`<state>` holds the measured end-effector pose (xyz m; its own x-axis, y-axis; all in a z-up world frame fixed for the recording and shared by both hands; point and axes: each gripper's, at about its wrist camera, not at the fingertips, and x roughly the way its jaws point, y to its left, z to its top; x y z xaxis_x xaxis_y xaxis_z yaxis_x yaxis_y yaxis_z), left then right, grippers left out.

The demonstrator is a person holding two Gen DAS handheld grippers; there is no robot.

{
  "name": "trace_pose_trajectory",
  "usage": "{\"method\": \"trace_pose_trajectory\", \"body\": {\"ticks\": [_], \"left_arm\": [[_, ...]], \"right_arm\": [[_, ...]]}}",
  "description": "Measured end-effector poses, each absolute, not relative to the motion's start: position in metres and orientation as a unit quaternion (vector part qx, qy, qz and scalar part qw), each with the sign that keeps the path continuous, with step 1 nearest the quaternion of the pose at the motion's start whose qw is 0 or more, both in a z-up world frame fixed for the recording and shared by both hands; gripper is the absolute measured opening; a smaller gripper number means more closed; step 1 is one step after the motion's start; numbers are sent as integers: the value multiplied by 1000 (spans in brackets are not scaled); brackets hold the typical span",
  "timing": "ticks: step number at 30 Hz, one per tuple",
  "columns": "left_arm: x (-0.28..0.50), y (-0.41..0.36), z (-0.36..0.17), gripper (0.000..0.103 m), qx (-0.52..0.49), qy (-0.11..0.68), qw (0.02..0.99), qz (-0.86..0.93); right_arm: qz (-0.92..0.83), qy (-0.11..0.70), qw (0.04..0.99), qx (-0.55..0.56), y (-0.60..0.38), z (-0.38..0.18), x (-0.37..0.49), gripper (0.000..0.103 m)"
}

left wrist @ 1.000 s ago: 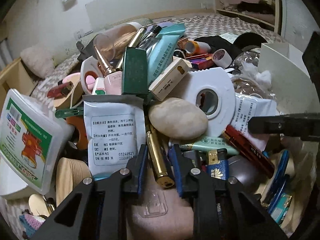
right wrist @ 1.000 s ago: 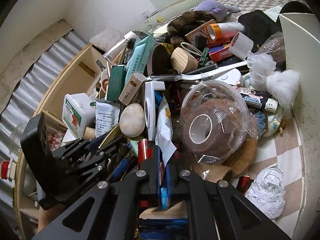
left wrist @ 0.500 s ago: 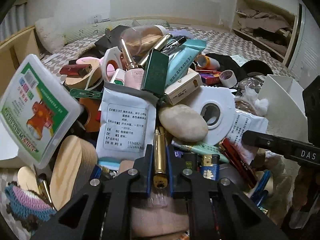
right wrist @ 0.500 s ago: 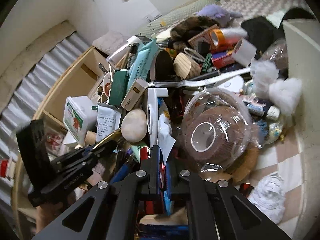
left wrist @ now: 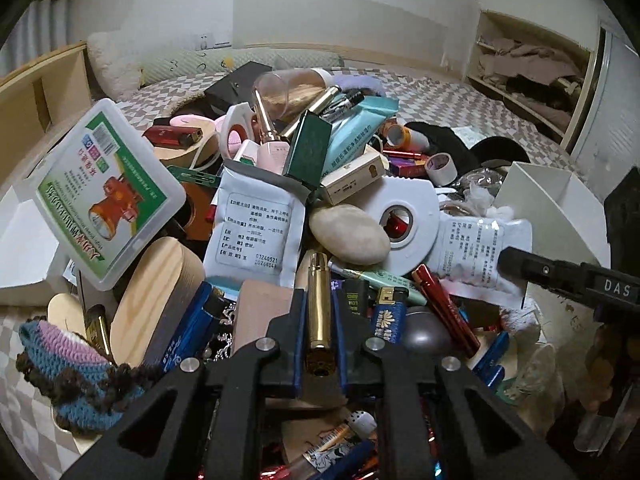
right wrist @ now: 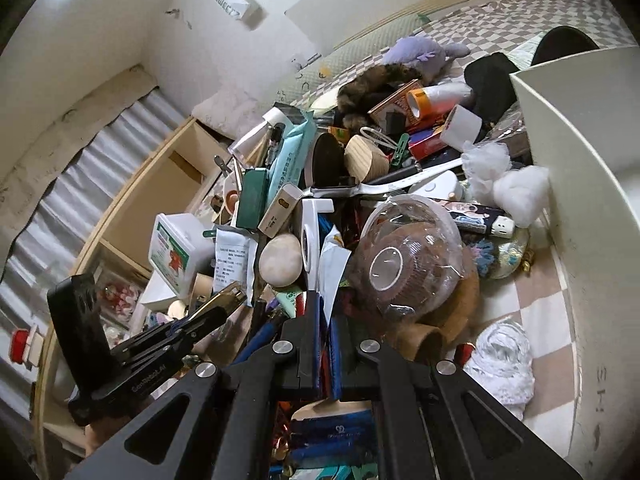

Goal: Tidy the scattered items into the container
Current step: 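Close the left tool on the gold lipstick while the right tool grasps a white medicine packet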

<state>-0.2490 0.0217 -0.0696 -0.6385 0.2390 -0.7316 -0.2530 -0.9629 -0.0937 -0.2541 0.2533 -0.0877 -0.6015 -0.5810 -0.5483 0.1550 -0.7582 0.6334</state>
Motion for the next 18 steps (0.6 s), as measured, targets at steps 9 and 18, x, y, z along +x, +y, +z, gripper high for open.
{"method": "trace_pose_trajectory", "body": {"ticks": [9, 18], "left_arm": [[-243, 16, -64, 13, -394, -11, 128, 910], [-230, 22, -57, 13, -384, -21, 142, 912]], "right_arm": [[-860, -283, 215, 366, 258, -74, -235, 6], [-861, -306, 213, 345, 268, -64, -224, 6]]}}
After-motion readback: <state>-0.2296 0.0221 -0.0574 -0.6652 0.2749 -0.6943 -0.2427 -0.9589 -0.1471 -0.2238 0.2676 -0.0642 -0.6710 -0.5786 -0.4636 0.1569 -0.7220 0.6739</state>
